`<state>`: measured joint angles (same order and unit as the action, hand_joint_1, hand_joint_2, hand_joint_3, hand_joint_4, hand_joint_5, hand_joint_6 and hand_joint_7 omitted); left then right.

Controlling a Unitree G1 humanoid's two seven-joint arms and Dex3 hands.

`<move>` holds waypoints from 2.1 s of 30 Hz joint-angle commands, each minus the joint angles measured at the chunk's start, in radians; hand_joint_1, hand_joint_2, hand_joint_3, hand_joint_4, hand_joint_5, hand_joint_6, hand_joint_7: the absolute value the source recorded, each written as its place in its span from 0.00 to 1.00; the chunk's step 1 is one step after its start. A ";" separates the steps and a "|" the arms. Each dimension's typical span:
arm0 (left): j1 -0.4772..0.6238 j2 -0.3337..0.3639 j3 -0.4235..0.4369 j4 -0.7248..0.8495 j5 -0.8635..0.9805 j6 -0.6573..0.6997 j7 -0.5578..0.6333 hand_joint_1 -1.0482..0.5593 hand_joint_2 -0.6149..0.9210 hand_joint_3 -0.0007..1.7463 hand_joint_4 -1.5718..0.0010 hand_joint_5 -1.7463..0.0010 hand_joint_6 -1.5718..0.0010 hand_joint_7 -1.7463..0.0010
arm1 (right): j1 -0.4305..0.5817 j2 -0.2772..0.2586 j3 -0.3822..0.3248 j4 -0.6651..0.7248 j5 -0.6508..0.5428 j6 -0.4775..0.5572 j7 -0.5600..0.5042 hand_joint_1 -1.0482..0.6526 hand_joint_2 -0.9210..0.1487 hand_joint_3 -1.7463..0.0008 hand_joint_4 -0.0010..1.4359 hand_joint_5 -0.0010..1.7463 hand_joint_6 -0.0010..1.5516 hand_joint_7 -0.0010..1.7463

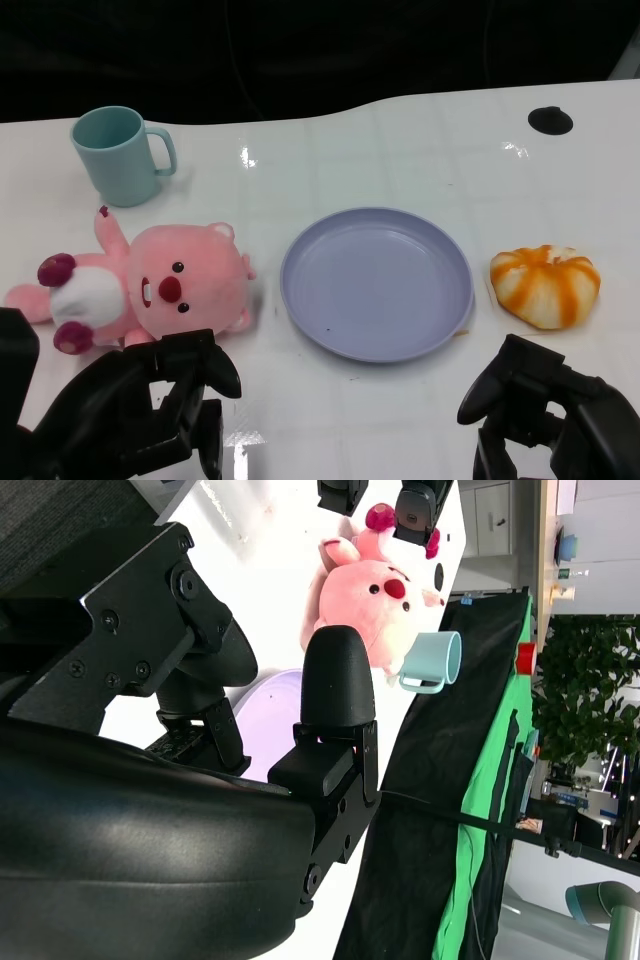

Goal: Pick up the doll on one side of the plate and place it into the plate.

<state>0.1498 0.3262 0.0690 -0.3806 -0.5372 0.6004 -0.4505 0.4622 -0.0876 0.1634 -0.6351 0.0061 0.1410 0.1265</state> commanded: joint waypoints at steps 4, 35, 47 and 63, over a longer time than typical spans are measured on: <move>0.013 0.021 0.006 -0.022 0.010 -0.007 -0.006 0.59 0.69 0.77 0.44 0.00 0.49 0.08 | 0.007 -0.013 -0.005 -0.026 0.009 -0.011 0.009 0.67 0.46 0.21 0.50 1.00 0.40 0.88; 0.027 0.001 0.026 -0.047 0.007 -0.024 0.015 0.60 0.69 0.75 0.45 0.05 0.47 0.16 | 0.012 -0.016 -0.003 -0.029 -0.003 -0.027 0.012 0.66 0.47 0.21 0.50 1.00 0.40 0.87; 0.040 -0.084 0.088 -0.085 -0.056 -0.108 0.011 0.50 0.77 0.56 0.61 0.17 0.58 0.48 | 0.013 -0.014 0.006 -0.035 -0.007 -0.017 0.009 0.66 0.47 0.21 0.50 1.00 0.40 0.87; -0.013 0.011 0.089 -0.038 0.252 -0.529 -0.020 0.26 1.00 0.11 0.96 0.58 0.82 0.91 | 0.014 -0.013 0.011 -0.041 -0.007 -0.012 0.004 0.67 0.46 0.22 0.50 1.00 0.40 0.88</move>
<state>0.1505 0.3080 0.1489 -0.4331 -0.3185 0.1092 -0.4609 0.4757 -0.0931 0.1809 -0.6671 -0.0013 0.1272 0.1349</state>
